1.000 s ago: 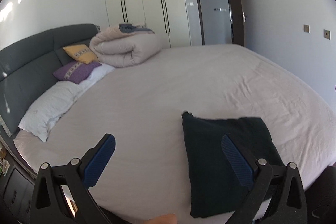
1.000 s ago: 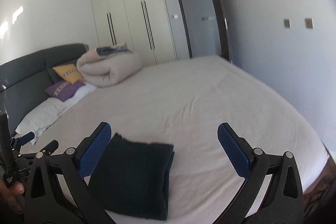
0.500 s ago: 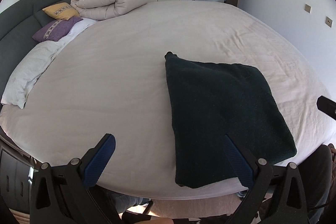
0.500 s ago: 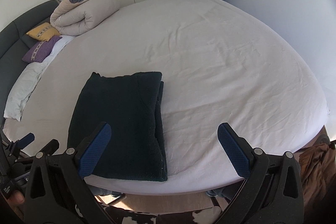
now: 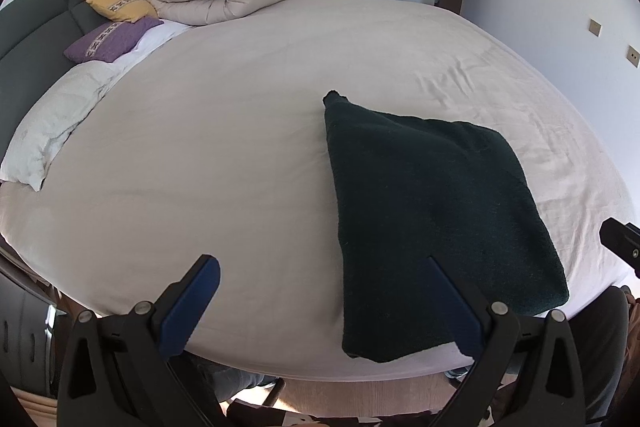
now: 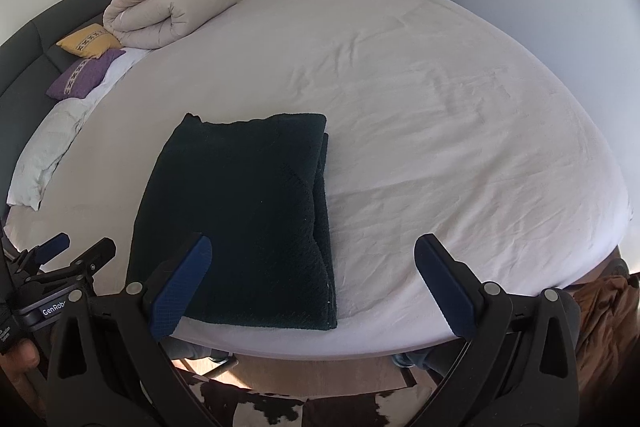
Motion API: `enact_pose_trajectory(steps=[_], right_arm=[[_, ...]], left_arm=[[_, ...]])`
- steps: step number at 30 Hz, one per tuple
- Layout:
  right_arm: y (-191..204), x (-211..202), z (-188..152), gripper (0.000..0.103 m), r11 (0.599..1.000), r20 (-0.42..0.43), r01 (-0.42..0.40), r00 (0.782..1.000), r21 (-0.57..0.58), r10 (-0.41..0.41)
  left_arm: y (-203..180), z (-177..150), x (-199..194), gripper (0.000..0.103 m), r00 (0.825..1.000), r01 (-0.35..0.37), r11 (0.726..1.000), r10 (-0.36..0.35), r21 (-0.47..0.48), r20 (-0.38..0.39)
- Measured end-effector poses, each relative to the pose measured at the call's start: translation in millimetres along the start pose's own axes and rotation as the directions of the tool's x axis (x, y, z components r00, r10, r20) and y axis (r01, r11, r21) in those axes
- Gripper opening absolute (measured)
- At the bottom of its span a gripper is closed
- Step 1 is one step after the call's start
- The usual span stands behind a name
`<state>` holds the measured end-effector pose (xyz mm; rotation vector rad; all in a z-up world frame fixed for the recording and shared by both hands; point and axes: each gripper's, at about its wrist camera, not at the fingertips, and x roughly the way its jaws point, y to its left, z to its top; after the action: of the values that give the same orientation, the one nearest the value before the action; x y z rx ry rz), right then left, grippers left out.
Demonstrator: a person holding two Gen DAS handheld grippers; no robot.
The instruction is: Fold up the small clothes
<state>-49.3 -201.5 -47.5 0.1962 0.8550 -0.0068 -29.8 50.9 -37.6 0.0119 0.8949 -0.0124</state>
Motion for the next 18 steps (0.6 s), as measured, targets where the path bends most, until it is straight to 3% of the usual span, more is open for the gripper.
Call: enact_pose_trajectory(steps=[18], right_arm=[[2.6, 9.1, -2.1, 0.103, 1.000, -0.020, 0.001, 1.000, -0.012, -0.001]], left_arm=[[0.3, -0.7, 2.5, 0.103, 1.000, 0.005, 1.000, -0.005, -0.003, -0.006]])
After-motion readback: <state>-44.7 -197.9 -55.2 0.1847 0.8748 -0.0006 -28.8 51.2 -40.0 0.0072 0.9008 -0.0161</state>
